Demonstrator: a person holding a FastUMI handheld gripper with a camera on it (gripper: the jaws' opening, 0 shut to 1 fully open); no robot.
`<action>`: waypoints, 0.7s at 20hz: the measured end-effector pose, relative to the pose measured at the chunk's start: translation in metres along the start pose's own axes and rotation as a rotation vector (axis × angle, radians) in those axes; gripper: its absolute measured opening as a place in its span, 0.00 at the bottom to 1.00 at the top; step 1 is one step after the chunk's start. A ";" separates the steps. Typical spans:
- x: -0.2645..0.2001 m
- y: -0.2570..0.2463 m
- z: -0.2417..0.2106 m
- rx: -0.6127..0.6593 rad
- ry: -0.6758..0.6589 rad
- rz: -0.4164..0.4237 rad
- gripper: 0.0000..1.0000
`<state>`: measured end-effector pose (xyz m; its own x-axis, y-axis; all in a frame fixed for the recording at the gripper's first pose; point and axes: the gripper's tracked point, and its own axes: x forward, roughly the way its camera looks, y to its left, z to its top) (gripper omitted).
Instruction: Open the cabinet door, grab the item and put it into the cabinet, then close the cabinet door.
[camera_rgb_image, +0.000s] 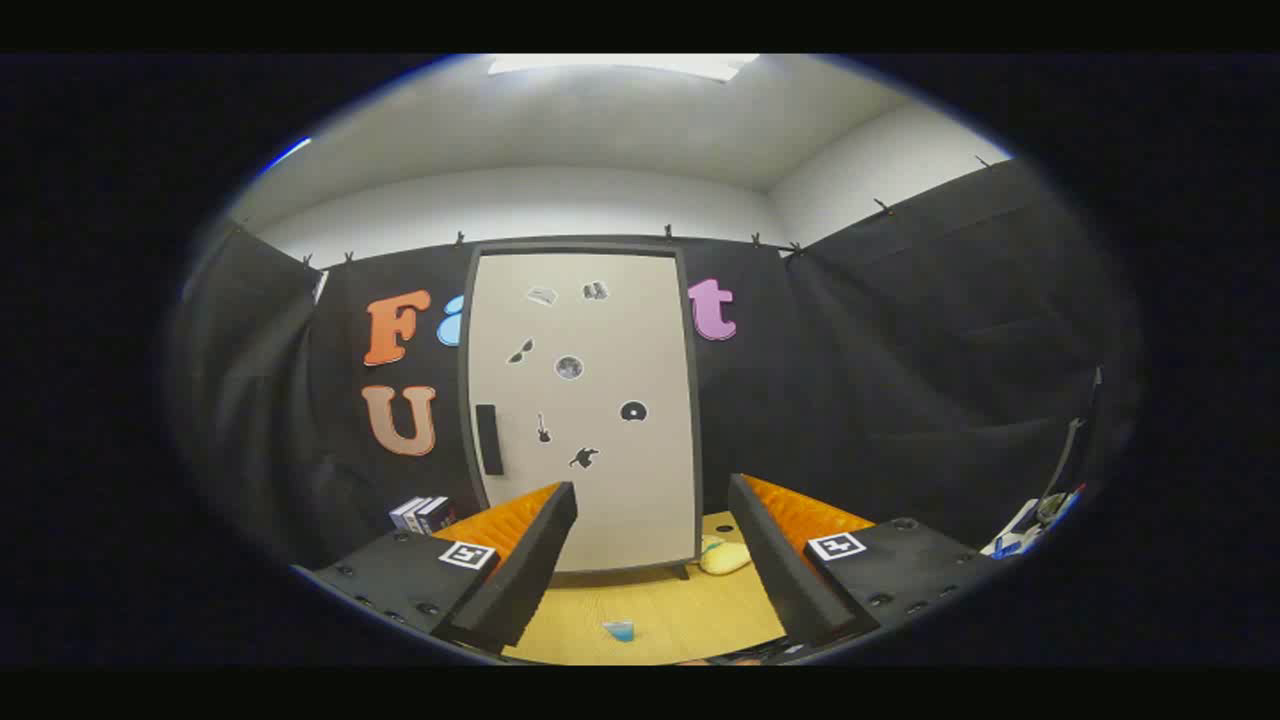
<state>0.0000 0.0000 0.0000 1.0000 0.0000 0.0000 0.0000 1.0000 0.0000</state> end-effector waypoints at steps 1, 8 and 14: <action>-0.001 0.002 0.003 -0.005 -0.010 0.003 0.98; -0.006 0.006 0.006 0.021 -0.003 0.013 0.98; -0.006 0.014 0.001 0.001 0.020 0.034 0.98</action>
<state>-0.0062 0.0142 0.0012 0.9992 0.0345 -0.0201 -0.0345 0.9994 0.0015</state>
